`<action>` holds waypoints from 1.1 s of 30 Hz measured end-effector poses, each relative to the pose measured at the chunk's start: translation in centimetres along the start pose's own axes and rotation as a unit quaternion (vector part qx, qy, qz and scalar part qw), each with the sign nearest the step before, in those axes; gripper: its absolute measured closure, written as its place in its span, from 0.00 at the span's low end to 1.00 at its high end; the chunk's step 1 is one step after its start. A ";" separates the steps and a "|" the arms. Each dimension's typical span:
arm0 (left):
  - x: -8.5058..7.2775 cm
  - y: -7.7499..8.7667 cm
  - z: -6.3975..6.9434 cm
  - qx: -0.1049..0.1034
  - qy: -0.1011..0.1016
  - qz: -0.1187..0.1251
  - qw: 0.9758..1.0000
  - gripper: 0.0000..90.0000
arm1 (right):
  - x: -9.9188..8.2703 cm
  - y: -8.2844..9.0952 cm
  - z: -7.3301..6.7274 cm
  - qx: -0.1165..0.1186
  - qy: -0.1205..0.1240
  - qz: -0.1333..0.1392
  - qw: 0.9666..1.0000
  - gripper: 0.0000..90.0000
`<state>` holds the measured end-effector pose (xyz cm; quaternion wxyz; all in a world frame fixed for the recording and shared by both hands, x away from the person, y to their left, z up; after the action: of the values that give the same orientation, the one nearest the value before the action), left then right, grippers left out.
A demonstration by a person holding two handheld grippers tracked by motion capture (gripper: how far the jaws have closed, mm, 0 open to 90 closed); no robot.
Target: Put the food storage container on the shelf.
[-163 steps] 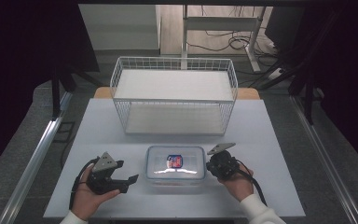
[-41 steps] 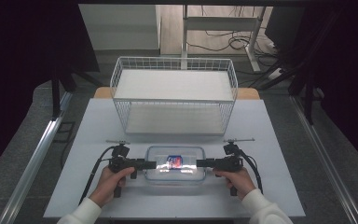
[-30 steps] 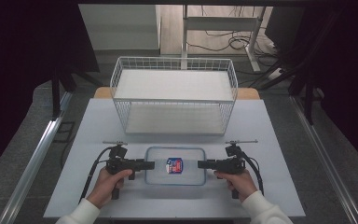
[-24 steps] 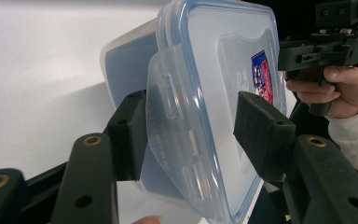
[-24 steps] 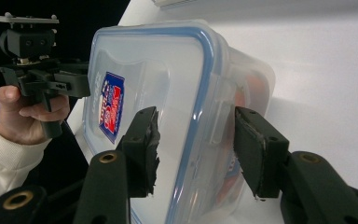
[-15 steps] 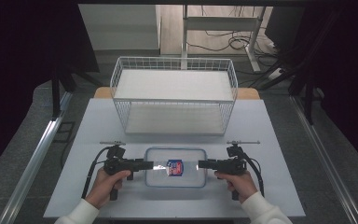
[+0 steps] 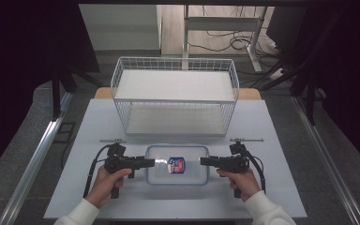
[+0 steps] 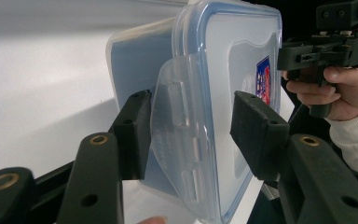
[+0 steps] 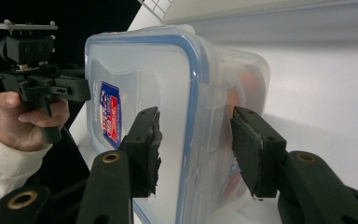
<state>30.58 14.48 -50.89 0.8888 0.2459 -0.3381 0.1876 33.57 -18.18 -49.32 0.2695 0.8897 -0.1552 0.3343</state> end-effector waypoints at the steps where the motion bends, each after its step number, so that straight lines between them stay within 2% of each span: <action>1: 0.2 0.0 0.0 0.000 -0.002 0.001 1.000 0.55 | 0.2 -0.1 0.0 0.001 0.003 0.002 1.000 0.58; 7: 1.2 -0.4 -0.3 0.002 -0.011 0.006 1.000 0.55 | 1.1 -0.4 0.2 0.003 0.009 0.005 1.000 0.58; 12: 2.5 -1.2 -1.3 -0.001 -0.013 0.008 1.000 0.55 | 2.4 -1.2 0.8 0.002 0.016 0.008 1.000 0.58; 15: 3.7 -1.7 -2.4 -0.004 -0.013 0.012 1.000 0.55 | 3.8 -2.1 1.3 0.000 0.024 0.010 1.000 0.58; 16: 3.7 -1.7 -2.4 -0.004 -0.013 0.012 1.000 0.55 | 4.1 -2.3 1.4 0.000 0.026 0.010 1.000 0.58; 17: 4.3 -1.9 -2.9 -0.003 -0.013 0.017 1.000 0.55 | 4.5 -2.6 1.6 0.000 0.028 0.011 1.000 0.58; 23: 6.0 -2.6 -4.0 0.002 -0.019 0.025 0.999 0.55 | 6.3 -4.0 2.4 0.005 0.035 0.020 0.999 0.58; 27: 6.7 -3.2 -4.9 0.004 -0.023 0.027 0.999 0.55 | 7.0 -4.8 3.1 0.004 0.037 0.027 0.999 0.58; 33: 7.0 -4.0 -6.4 0.003 -0.017 0.030 0.999 0.55 | 7.6 -6.0 4.1 -0.004 0.037 0.037 0.999 0.58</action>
<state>40.75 16.04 -51.45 0.8764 0.2416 -0.3594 0.2107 43.88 -16.46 -48.97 0.2663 0.8694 -0.1792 0.3756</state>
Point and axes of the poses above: each handheld gripper's, and its own axes: y roughly backward along the jaws, x roughly out of its top, z roughly to its right, the point moved 4 cm from there along -y, roughly forward along the jaws, and after that the axes turned 13 degrees about z, right-handed, at the moved point
